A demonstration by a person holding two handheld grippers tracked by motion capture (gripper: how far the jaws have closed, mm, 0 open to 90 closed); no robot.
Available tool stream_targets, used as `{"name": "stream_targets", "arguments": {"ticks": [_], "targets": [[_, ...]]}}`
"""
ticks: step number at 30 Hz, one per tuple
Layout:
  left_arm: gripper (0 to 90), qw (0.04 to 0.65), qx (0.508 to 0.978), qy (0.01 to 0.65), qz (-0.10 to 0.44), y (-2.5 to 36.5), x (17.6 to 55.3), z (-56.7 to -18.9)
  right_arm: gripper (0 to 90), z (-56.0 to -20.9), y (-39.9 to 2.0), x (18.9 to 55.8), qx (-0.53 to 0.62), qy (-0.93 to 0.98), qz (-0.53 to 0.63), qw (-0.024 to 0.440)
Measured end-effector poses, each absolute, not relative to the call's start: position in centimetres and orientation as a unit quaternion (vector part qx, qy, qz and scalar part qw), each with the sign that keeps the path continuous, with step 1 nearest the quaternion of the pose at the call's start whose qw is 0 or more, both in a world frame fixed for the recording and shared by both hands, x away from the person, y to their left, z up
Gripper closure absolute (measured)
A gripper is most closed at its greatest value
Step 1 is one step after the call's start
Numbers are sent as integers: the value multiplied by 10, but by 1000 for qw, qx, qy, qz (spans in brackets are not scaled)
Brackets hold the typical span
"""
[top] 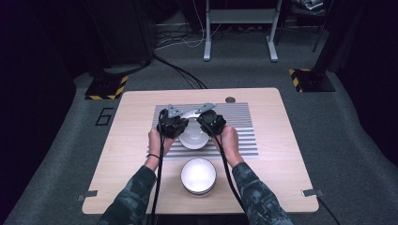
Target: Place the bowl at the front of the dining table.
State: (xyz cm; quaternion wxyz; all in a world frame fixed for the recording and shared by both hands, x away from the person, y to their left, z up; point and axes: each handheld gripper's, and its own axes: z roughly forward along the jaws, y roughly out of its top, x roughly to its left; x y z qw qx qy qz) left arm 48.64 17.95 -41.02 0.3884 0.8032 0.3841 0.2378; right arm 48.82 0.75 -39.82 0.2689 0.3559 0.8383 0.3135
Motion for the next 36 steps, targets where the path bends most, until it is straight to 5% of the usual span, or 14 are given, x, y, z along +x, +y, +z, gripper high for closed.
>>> {"name": "stream_targets", "arguments": {"ticks": [36], "targets": [[798,353,817,396,225,172,527,-426,817,-419,8,529,389,836,300,246]]}}
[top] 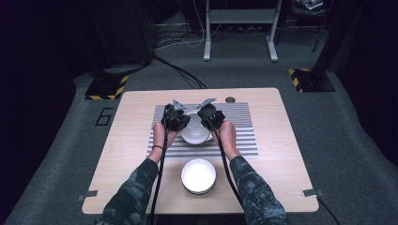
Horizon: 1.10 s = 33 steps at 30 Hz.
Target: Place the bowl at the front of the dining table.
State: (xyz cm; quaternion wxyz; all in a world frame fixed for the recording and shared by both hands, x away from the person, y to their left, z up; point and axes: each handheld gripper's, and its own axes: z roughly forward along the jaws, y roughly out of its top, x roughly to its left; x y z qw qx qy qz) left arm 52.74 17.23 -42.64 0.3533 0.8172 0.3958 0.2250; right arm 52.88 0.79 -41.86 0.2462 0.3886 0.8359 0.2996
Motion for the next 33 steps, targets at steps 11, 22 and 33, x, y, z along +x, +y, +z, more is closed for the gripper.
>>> {"name": "stream_targets", "arguments": {"ticks": [11,22,33], "targets": [[798,341,821,404,217,171,539,-436,815,-429,11,542,399,838,290,234],[800,333,824,405,214,168,548,-437,816,-430,10,550,397,842,281,233],[801,319,830,410,204,164,557,-443,817,-436,8,559,404,846,271,218]]}}
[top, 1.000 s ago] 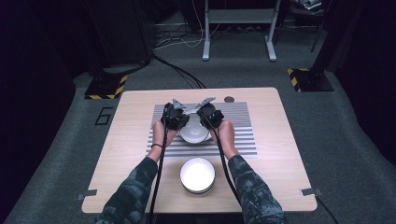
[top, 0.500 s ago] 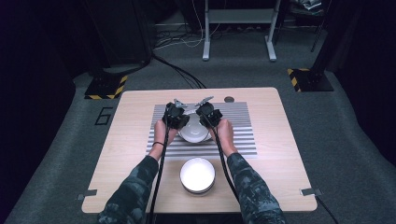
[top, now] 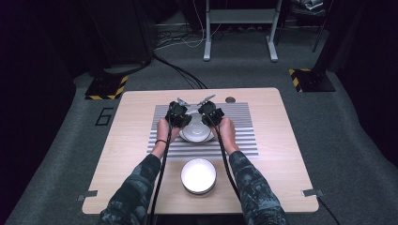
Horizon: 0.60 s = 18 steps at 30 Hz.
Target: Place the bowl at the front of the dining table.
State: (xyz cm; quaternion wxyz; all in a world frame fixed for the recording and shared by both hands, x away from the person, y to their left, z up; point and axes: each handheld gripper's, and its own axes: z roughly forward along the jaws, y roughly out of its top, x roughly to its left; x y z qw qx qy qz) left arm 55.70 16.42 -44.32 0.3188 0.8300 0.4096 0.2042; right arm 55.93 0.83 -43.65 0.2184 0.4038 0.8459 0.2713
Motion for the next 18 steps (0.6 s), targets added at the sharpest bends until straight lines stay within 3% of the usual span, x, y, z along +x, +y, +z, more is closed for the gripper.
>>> {"name": "stream_targets", "arguments": {"ticks": [18], "targets": [[779,293,830,430,203,160,573,-453,825,-446,11,572,428,840,256,215]]}}
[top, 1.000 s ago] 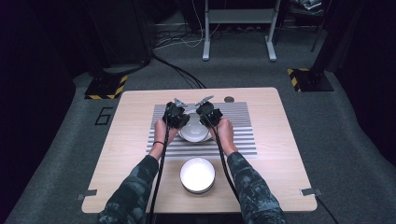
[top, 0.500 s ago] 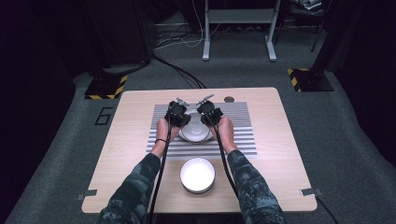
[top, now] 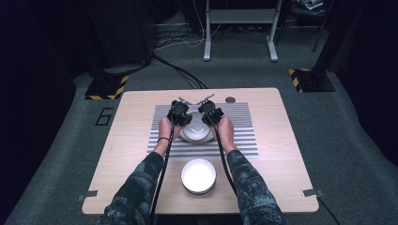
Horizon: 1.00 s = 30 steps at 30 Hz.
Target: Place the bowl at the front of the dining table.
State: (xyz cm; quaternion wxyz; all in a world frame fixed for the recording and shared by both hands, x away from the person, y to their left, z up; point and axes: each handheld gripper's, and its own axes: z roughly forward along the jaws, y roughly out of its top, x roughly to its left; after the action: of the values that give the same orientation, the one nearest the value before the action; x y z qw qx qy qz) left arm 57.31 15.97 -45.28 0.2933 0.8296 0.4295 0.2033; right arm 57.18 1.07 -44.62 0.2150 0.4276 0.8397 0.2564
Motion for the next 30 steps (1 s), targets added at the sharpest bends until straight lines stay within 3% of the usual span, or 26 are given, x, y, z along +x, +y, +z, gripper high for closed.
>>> {"name": "stream_targets", "arguments": {"ticks": [21,30], "targets": [[811,291,810,484,157,168,579,-461,834,-454,4,582,481,814,263,190],[810,292,806,496,139,171,582,-464,831,-459,-1,589,510,802,271,152]]}}
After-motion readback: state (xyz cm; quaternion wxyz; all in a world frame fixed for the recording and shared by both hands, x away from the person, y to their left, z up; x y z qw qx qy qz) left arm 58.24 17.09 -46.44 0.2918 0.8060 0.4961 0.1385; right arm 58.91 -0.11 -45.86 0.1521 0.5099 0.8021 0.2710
